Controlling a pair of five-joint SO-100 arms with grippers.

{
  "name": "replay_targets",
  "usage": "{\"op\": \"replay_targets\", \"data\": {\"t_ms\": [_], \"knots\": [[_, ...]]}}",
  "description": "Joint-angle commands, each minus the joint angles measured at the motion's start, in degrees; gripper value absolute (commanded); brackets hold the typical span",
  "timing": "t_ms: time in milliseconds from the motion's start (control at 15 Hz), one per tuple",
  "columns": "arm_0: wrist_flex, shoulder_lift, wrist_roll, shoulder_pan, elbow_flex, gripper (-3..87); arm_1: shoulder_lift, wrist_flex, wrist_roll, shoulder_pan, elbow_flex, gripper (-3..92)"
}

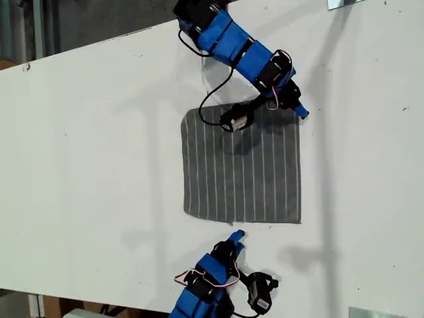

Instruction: Grasp corners of a square towel and fold twice.

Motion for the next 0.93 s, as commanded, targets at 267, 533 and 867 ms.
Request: {"op": "replay_targets", "data": {"t_ms": [267,533,867], "knots": [[-2.2,0.4,0.4,1.1,-0.1,16.2,1.8,1.1,-1.7,1.4,0.5,37.2],[-3.6,0.4,1.9,0.6,0.4,16.1,6.0,3.8,-0.8,0.8,3.5,37.3],[-5.1,0.1,2.2,0.5,1.1,16.0,6.5,-5.4,-0.5,-0.1,10.9,37.5]]}}
